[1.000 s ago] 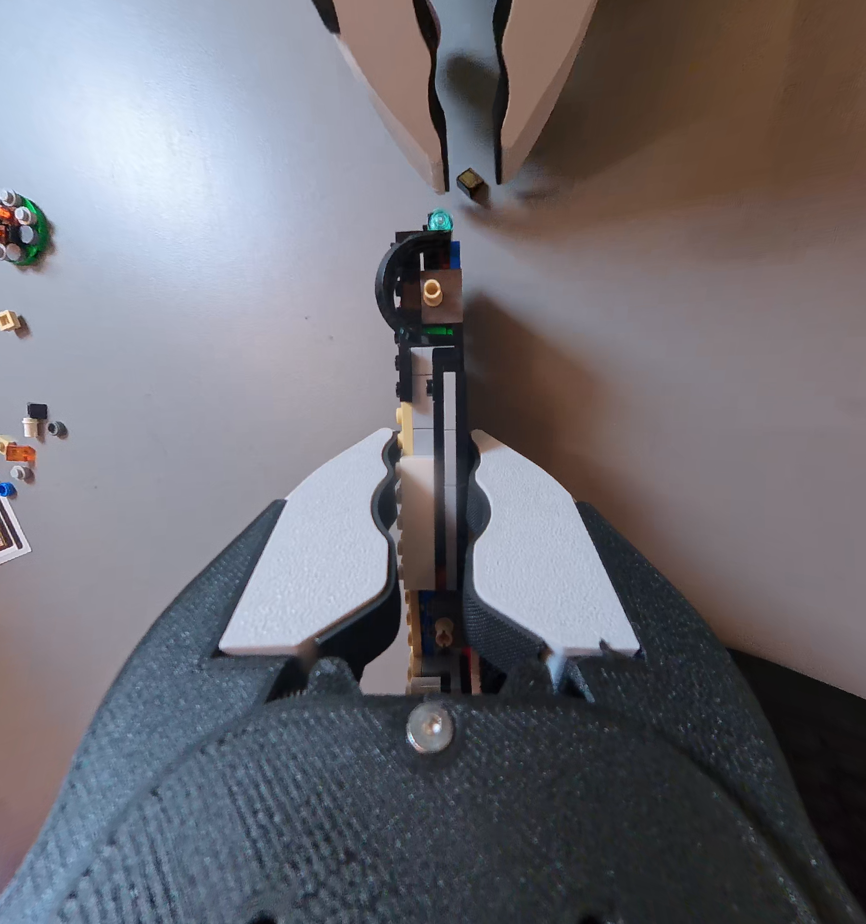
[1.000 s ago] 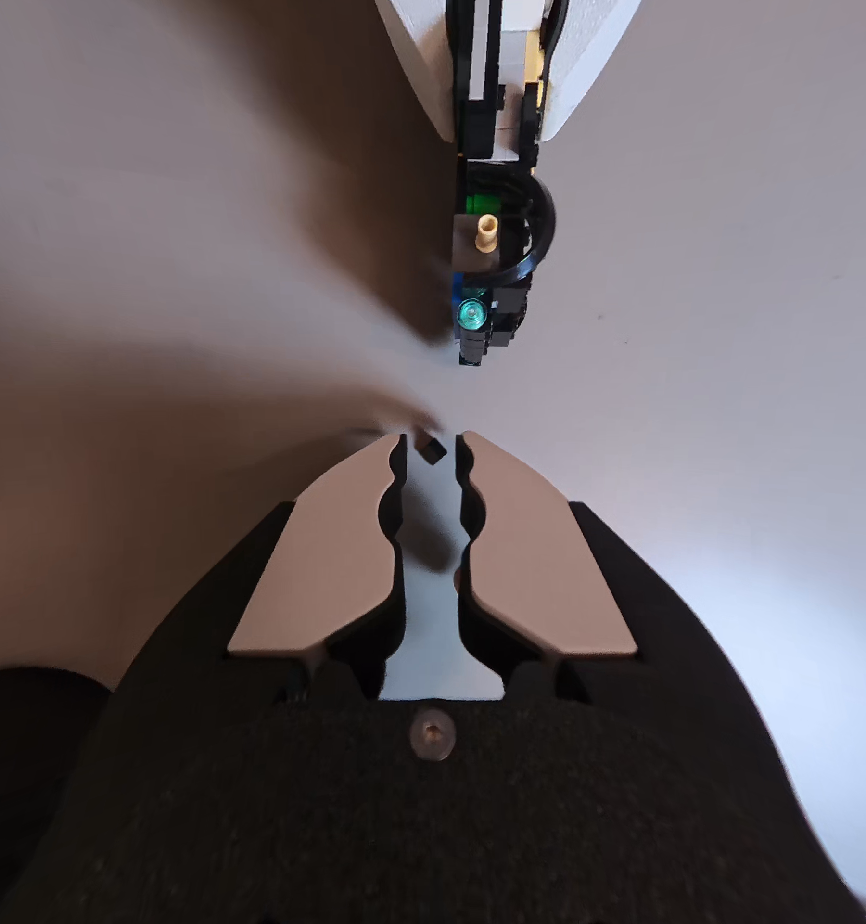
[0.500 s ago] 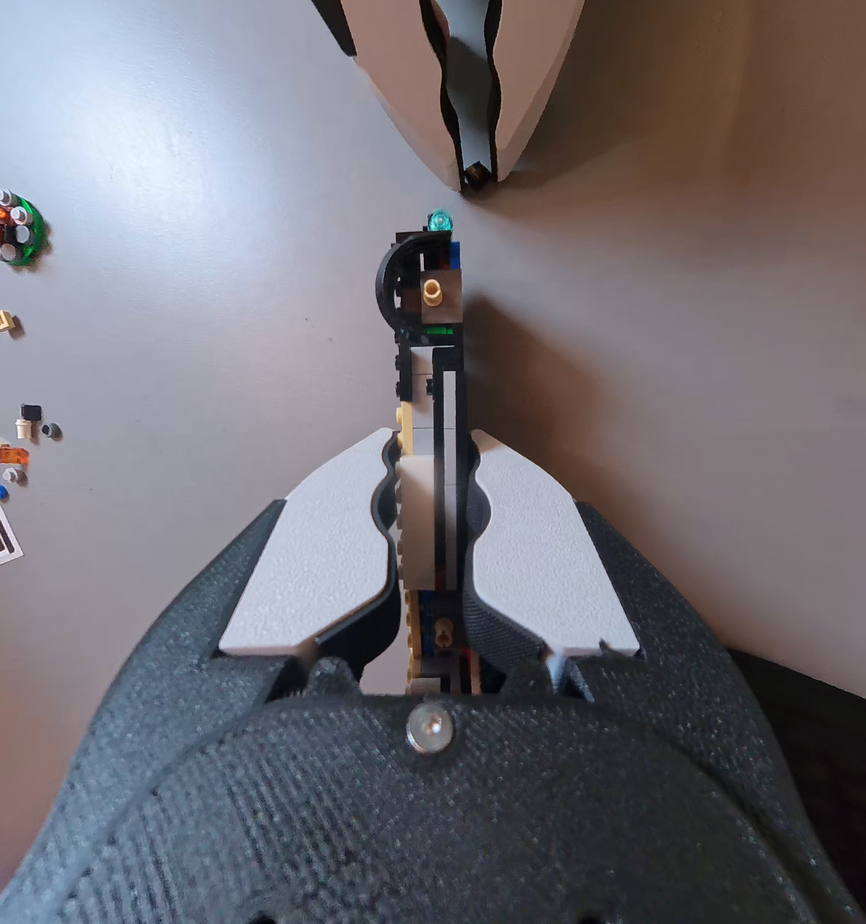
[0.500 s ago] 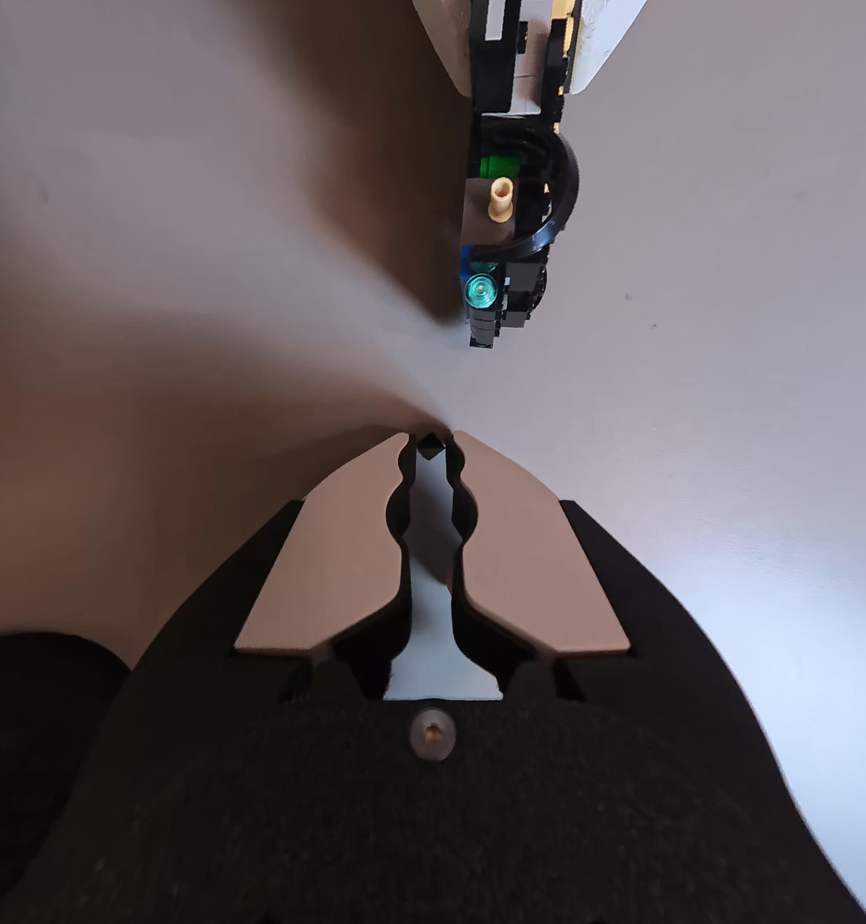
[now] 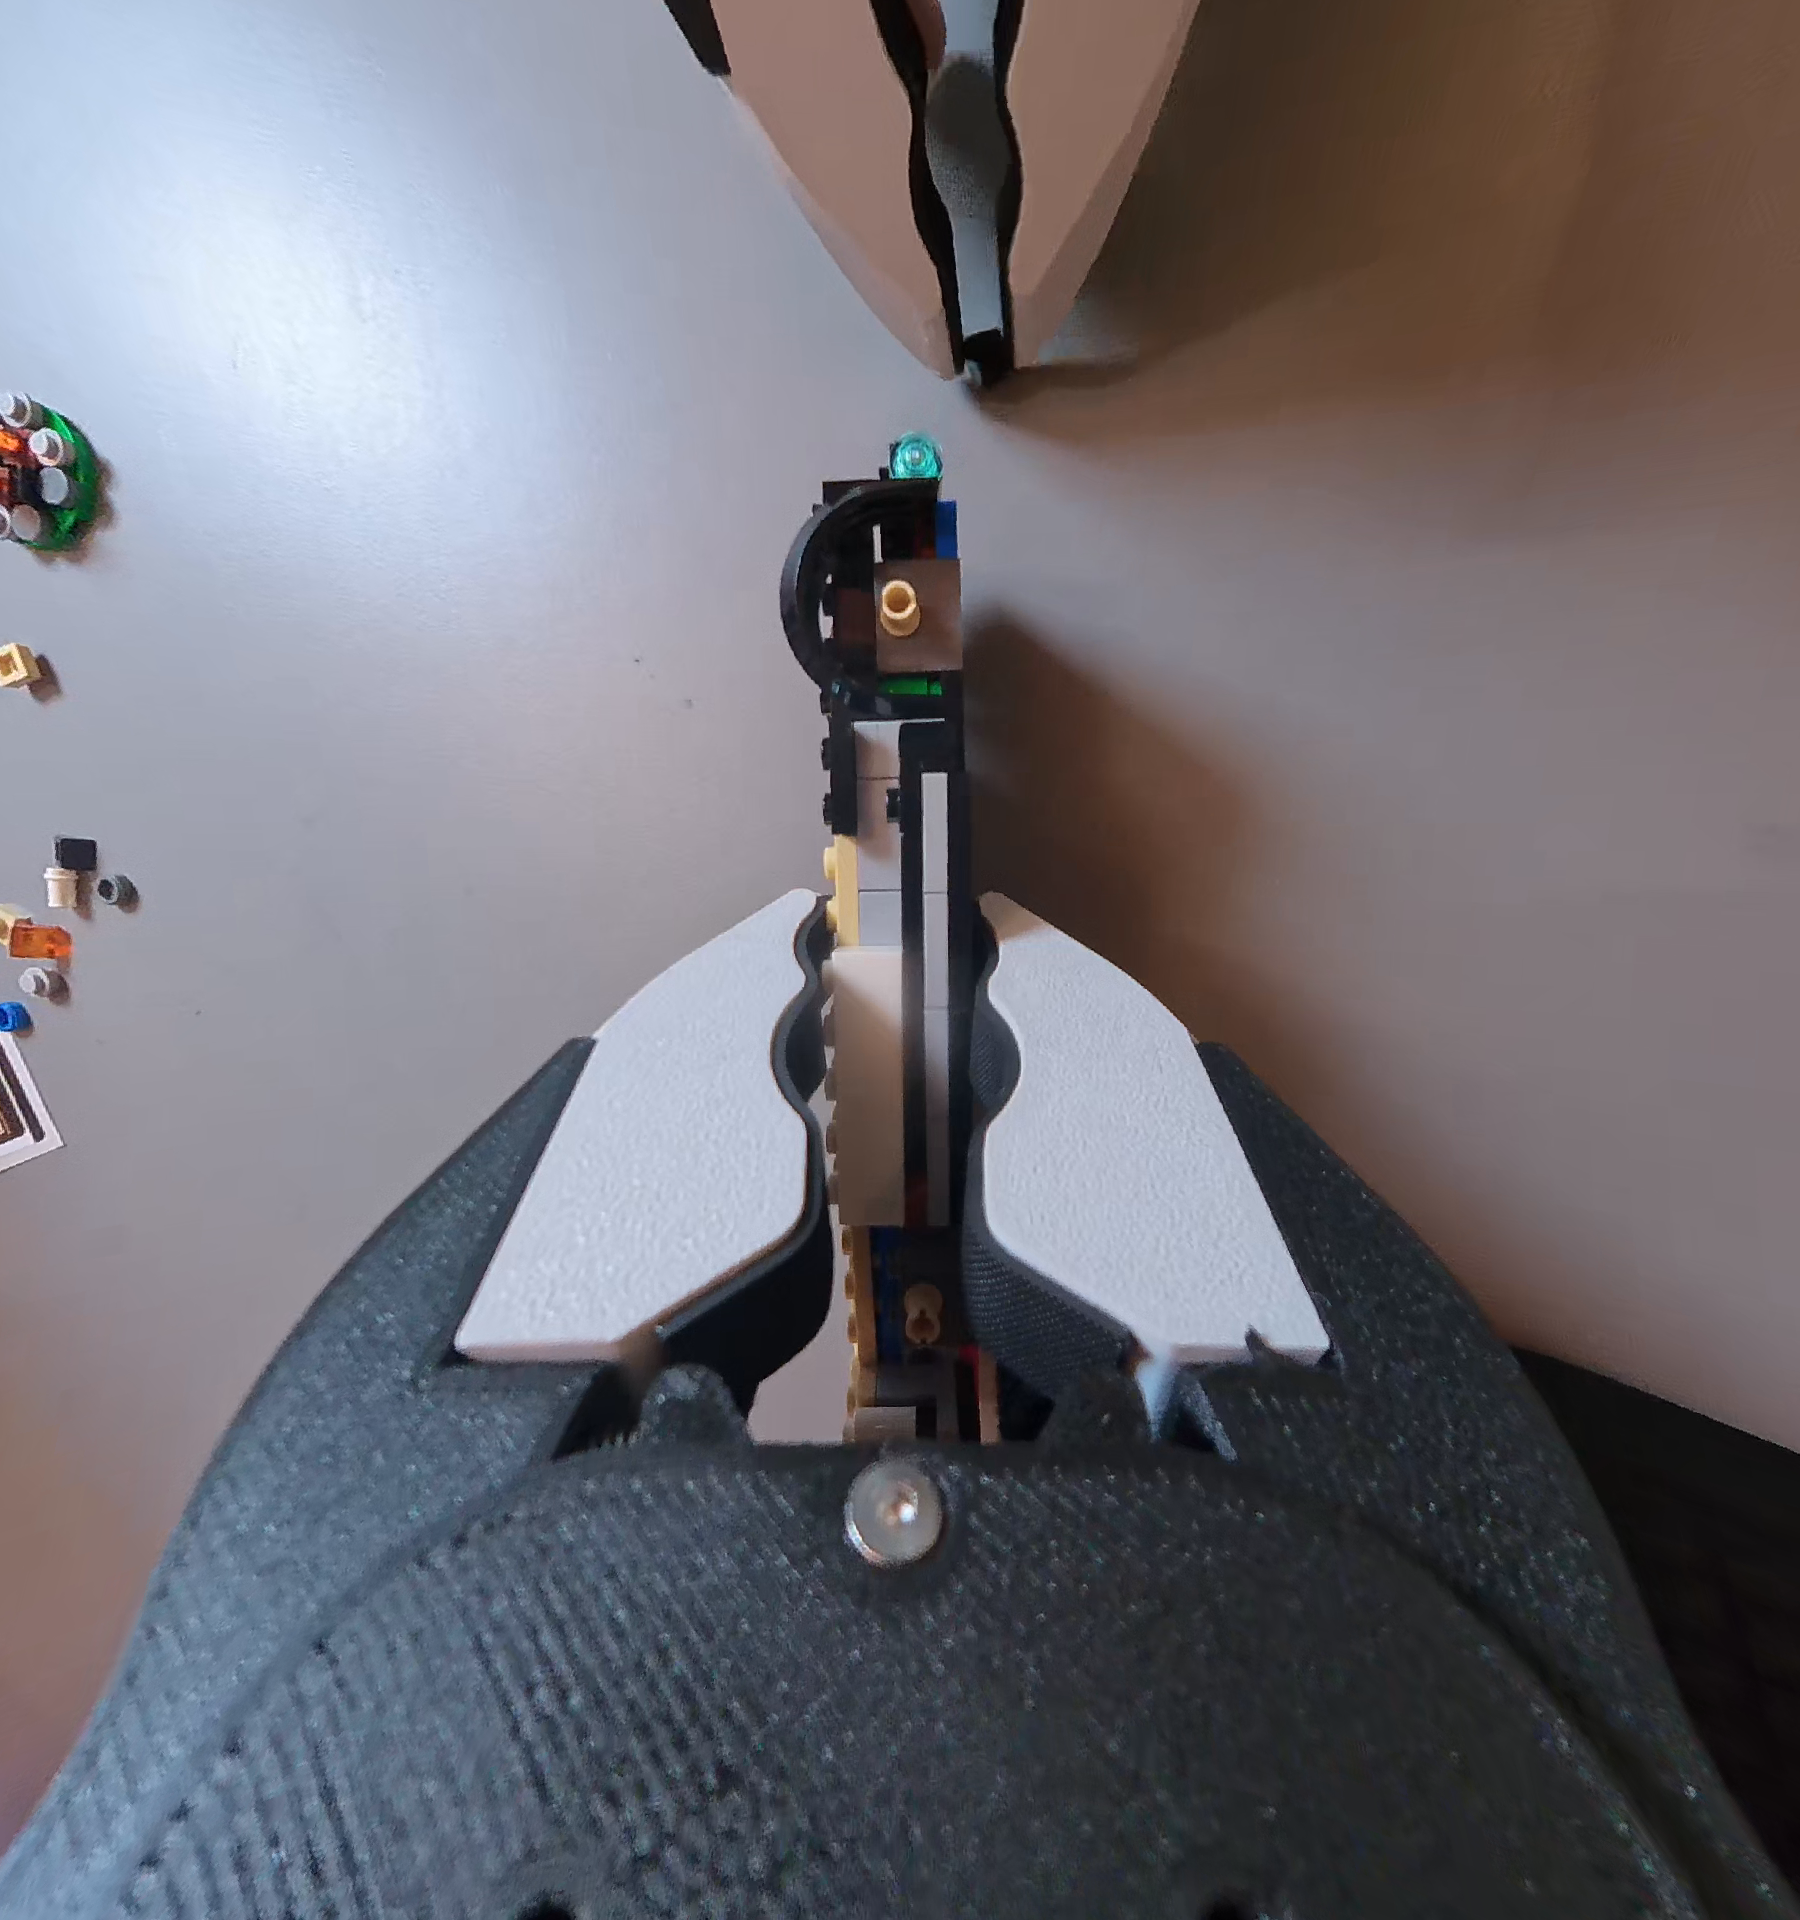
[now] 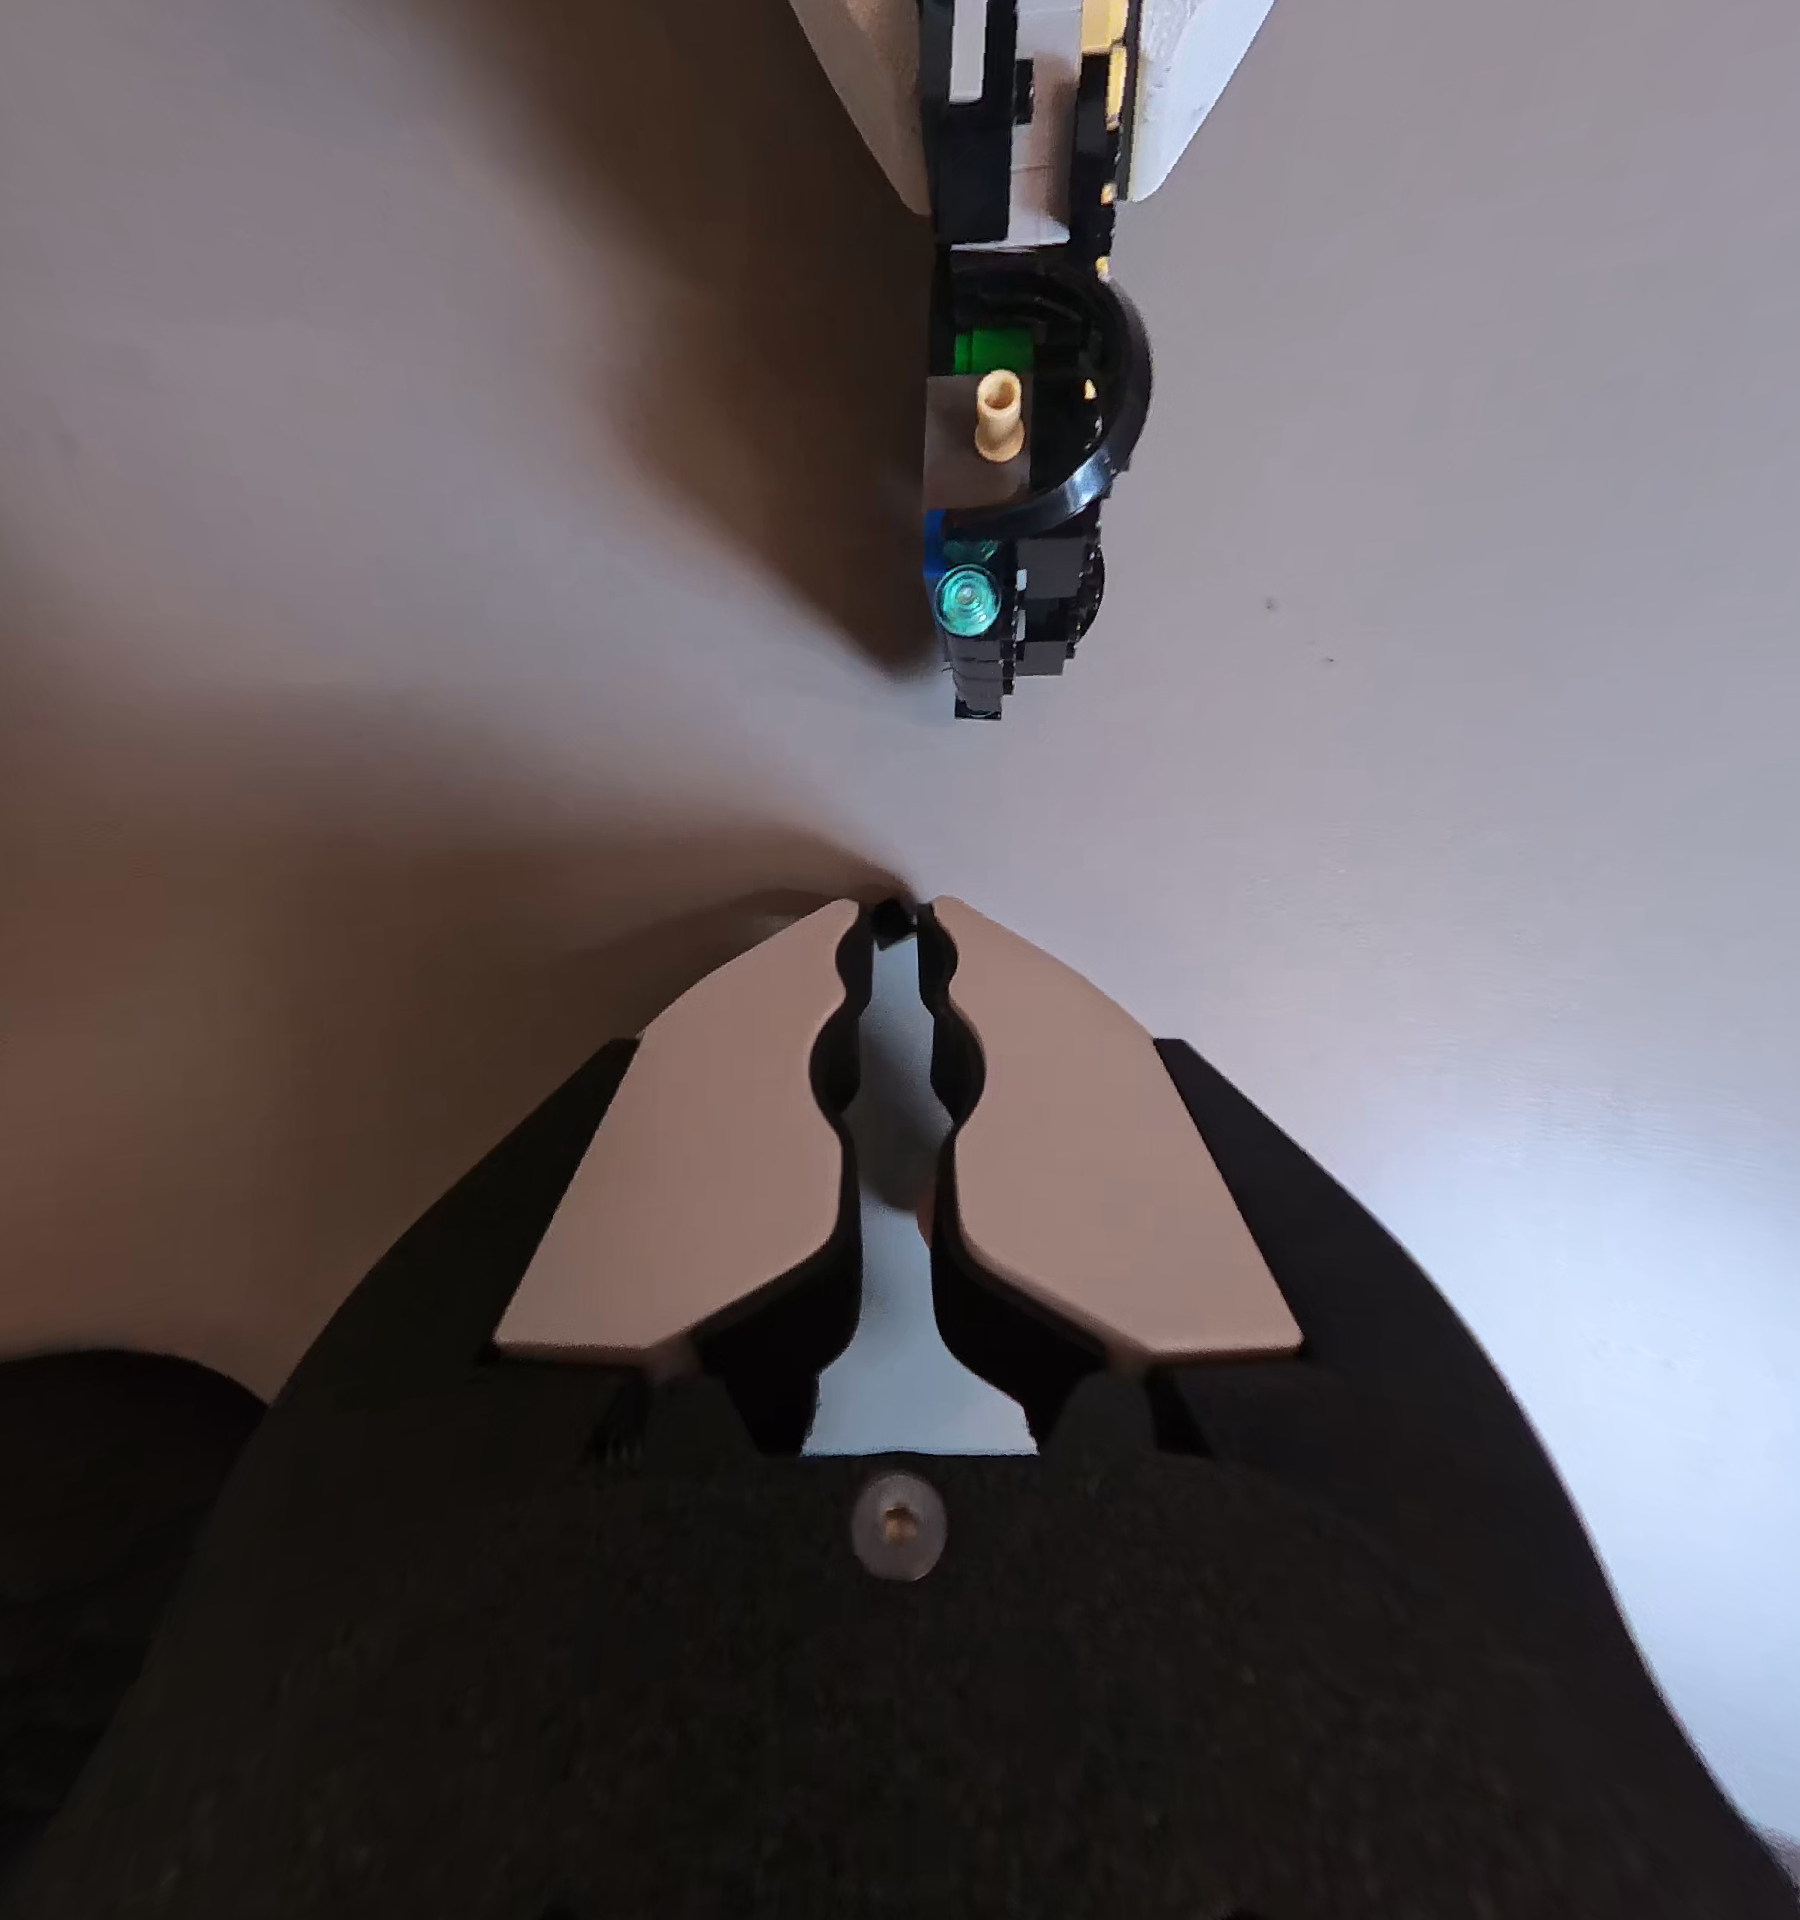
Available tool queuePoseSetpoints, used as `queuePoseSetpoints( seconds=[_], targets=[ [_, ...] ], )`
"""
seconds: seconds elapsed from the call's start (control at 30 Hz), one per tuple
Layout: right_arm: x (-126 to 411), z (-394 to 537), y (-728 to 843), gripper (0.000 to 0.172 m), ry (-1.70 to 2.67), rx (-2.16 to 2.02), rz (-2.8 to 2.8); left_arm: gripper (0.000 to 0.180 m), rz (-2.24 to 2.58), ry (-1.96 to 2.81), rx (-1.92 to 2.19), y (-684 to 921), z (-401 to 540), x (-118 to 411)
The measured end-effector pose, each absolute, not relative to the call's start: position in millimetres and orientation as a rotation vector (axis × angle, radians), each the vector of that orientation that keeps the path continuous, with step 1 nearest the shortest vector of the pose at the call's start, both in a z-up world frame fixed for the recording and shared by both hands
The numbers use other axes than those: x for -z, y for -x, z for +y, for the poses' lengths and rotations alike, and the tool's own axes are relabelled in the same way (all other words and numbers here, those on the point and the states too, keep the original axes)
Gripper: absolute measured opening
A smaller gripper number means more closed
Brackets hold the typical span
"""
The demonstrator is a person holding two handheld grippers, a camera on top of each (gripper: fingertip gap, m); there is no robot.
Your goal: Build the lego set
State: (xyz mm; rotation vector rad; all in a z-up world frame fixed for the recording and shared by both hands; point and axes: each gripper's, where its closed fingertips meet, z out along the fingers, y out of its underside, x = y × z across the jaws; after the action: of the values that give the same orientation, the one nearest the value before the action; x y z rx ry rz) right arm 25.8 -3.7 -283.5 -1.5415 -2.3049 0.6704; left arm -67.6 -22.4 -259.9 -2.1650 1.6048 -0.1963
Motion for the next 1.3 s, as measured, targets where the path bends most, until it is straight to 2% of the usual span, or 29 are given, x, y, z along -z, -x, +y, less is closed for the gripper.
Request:
queuePoseSetpoints(
  seconds=[0.2, 0.53, 0.87, 1.3],
  targets=[
    [253, 6, -9, 0.005, 1.478, -0.653, -2.261, 0.024, 1.604, 2.166, 0.192, 68, -22, 260],
    [284, 4, -21, 0.005, 1.595, -0.637, -2.304, 0.024, 1.603, 2.165, 0.195, 68, -22, 260],
    [286, 6, -24, 0.006, 1.623, -0.614, -2.325, 0.024, 1.603, 2.165, 0.192, 68, -22, 260],
    [287, 2, -33, 0.017, 1.621, -0.64, -2.339, 0.024, 1.601, 2.168, 0.198, 67, -22, 260]
  ],
)
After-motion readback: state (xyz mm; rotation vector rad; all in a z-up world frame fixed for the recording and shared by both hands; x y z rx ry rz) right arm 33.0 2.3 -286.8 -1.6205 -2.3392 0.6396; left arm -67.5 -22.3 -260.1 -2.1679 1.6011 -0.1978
